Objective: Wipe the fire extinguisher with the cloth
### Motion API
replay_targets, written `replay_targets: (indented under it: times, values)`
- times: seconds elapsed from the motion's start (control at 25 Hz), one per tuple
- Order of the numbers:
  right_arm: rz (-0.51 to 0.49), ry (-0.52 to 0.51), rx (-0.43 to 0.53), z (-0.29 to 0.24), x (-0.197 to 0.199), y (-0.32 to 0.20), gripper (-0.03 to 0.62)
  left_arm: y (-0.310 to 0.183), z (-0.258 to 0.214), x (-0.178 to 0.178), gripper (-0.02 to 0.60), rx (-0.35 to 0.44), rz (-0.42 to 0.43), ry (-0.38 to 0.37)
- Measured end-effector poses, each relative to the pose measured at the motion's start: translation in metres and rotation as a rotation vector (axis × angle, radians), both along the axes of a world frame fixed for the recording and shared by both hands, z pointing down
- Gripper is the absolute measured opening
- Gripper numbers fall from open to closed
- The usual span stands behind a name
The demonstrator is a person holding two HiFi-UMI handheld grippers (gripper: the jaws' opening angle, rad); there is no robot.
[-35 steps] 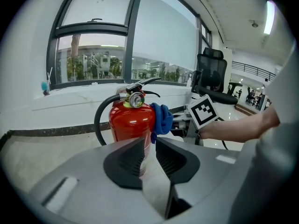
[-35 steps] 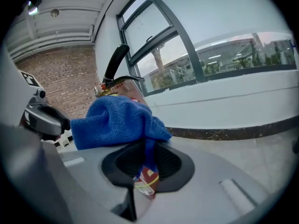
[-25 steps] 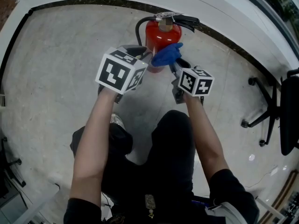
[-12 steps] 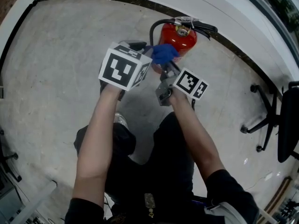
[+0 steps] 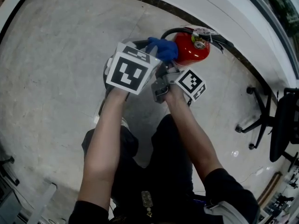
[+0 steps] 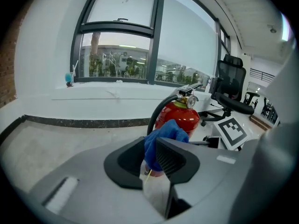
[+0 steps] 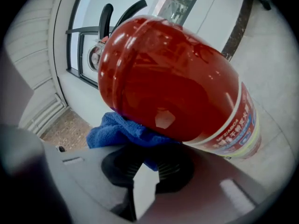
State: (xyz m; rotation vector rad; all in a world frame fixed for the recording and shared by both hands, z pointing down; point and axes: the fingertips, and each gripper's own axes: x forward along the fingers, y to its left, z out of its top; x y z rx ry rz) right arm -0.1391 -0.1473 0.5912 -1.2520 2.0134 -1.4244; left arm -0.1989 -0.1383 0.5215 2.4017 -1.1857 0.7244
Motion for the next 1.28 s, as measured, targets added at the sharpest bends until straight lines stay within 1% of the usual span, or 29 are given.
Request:
replay_targets:
  times: [0.08,0.16,0.24,0.28,0.36,0.44,0.52,0.72,0.88,1.04,1.16,1.28]
  values:
    - [-0.014,0.057,-0.016,0.006,-0.005,-0.002,0.057,-0.005,0.003,-0.003,0.079,-0.009,0.003,0.025]
    - [-0.059,0.148,-0.027,0.013,-0.008,0.003,0.055,-0.005,0.003,-0.003,0.075,-0.025,0.009,0.047]
    - [-0.088,0.23,-0.031,0.021,-0.006,0.008,0.055,-0.009,-0.004,0.004,0.07,-0.018,0.017,0.06]
    - [-0.096,0.258,-0.032,0.025,-0.004,0.009,0.055,-0.011,-0.008,0.009,0.063,-0.006,0.025,0.054]
    - [-0.117,0.297,-0.042,0.035,0.002,0.013,0.055,-0.011,-0.007,0.022,0.063,0.004,0.059,0.008]
    - [-0.16,0.337,-0.056,0.048,0.011,0.024,0.055,-0.002,0.002,0.033,0.063,-0.007,0.09,-0.055]
    - [-0.202,0.381,-0.055,0.055,0.023,0.035,0.055,0.006,0.007,0.041,0.063,-0.018,0.099,-0.095]
    - [-0.248,0.444,-0.017,0.052,0.057,0.051,0.055,0.019,0.015,0.053,0.063,-0.058,0.081,-0.117]
    - [-0.223,0.464,0.037,0.035,0.089,0.054,0.054,0.03,0.012,0.064,0.063,-0.058,0.085,-0.142]
    - [-0.14,0.479,0.069,0.025,0.132,0.048,0.052,0.045,0.01,0.08,0.063,-0.047,0.101,-0.149]
    - [-0.074,0.474,0.121,0.008,0.162,0.026,0.051,0.058,0.013,0.093,0.063,-0.04,0.133,-0.17]
    - [-0.075,0.497,0.174,-0.004,0.172,0.0,0.051,0.069,0.02,0.101,0.059,-0.004,0.161,-0.191]
